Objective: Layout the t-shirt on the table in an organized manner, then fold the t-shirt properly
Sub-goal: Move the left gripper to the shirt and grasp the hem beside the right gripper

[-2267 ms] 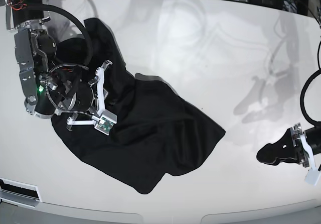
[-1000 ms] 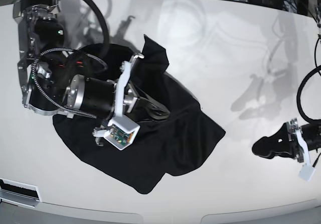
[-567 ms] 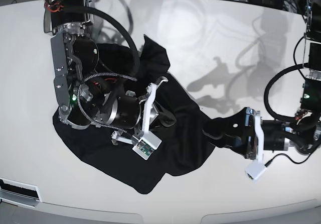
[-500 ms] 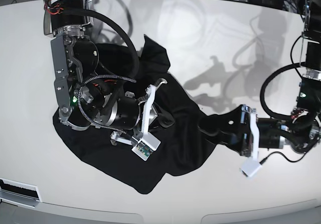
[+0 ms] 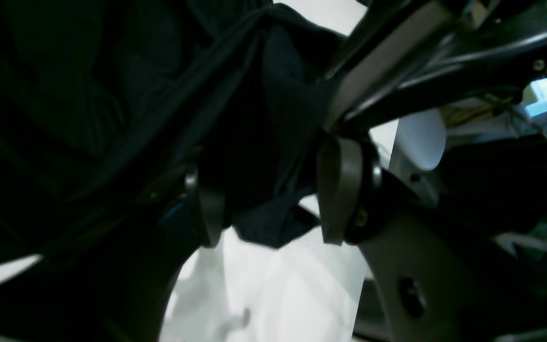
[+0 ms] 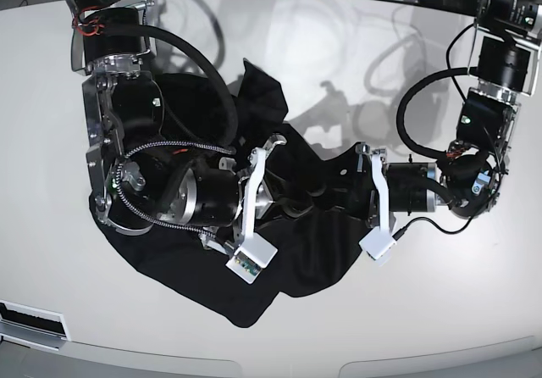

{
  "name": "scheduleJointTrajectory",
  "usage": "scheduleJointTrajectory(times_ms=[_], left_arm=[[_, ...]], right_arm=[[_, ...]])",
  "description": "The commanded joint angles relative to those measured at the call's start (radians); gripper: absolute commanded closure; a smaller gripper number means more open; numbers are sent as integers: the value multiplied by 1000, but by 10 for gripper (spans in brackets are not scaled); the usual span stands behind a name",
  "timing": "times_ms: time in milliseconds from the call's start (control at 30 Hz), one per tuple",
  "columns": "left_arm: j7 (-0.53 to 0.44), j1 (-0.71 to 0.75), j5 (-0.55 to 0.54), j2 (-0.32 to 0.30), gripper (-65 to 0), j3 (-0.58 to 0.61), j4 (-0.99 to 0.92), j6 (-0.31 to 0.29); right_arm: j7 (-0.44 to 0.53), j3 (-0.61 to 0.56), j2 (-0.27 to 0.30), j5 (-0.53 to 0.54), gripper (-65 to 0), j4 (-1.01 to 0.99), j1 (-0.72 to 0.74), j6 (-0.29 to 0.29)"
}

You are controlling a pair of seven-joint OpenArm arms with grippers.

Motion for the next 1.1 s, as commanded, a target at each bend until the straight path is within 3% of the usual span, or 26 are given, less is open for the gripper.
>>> scheduleJointTrajectory(times_ms=[0,200,433,500,567,600,700,967,1067], left_arm=[[-24,-13,-16,14,-316,-5,14,-8],[-34,3,63,82,-316,-5,13,-8],[-98,13,168,101,-313,-5,13,-8],[-120,13,180,101,-254,-5,13,-8],[-130,13,196,101,-65,-5,13,-8],[-130,13,197,101,0,-5,13,-8],[-130,7,196,101,0,-5,13,-8],[-130,-55,196,53,0,-8,13,-8],[-130,-84,196,18,0,-8,13,-8]], right_arm=[[26,2,-3,55,0,19,25,2],[24,3,-3,76,0,23,57,2],[-56,3,-2,175,0,67,68,2],[-61,3,-3,179,0,67,68,2],[-72,3,-2,175,0,67,68,2],[-77,3,-2,172,0,67,68,2],[-79,3,-2,131,0,67,69,2],[-85,18,87,167,-267,92,84,2],[-126,39,124,223,-317,93,84,2]])
